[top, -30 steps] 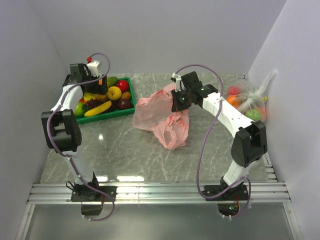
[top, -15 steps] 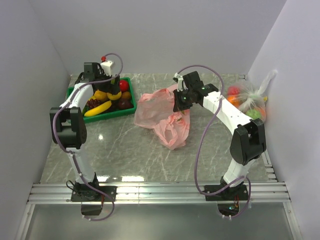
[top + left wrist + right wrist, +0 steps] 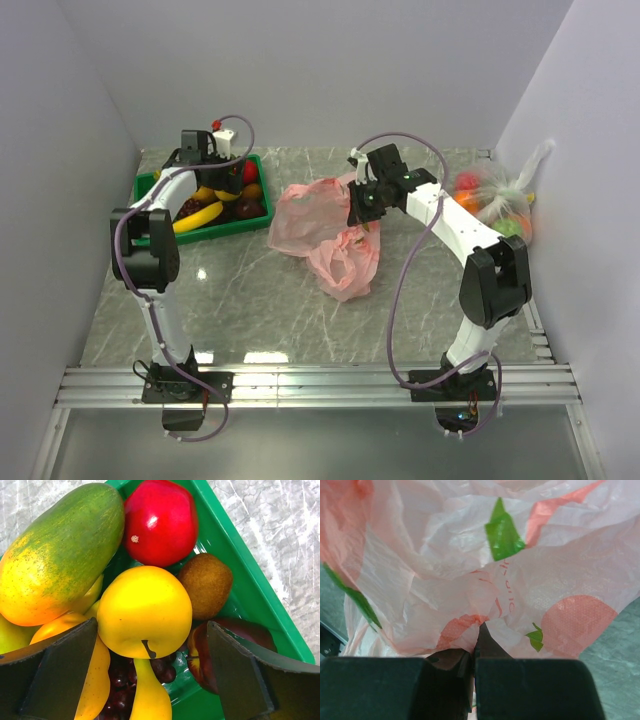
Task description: Place the fake fruits into the plastic bag and tie a complex knot
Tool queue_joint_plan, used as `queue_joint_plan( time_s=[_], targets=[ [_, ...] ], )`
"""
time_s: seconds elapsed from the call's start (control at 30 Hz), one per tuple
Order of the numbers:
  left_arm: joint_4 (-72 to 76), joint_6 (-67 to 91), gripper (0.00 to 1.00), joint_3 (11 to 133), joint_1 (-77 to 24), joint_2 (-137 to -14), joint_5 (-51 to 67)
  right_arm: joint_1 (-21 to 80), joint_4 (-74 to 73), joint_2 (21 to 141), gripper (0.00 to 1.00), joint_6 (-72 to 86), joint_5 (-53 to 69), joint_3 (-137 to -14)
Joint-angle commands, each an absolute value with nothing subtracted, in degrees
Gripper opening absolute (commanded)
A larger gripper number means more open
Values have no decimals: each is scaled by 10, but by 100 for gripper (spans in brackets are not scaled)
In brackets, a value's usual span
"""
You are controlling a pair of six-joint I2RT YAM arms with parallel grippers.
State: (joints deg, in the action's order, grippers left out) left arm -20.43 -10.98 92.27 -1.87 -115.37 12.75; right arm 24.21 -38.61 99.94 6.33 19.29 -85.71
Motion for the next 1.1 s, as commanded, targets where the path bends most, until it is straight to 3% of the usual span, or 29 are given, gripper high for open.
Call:
queue_joint_plan(
  time_s=[0.0, 0.47, 0.5, 0.6, 0.7, 1.07],
  targets=[
    [-199, -98, 95, 925, -26, -1163, 120, 236, -377, 1005, 0, 70, 207, -853],
    [-220, -109, 69, 930, -33, -1137, 113, 228, -382, 1017, 0, 82, 225, -858],
    [-215, -110, 70, 928, -33, -1135, 106, 227, -383, 1017, 0, 83, 226, -856],
    [-223, -110, 90, 935, -33, -1147, 90, 227, -382, 1017, 0, 83, 228, -857],
    [-224, -103, 94, 942, -33, -1159, 91, 227, -384, 1018, 0, 82, 228, -858],
    [-198, -76, 92, 935, -68, -1183, 28, 220, -382, 1025, 0, 86, 234, -859]
  ],
)
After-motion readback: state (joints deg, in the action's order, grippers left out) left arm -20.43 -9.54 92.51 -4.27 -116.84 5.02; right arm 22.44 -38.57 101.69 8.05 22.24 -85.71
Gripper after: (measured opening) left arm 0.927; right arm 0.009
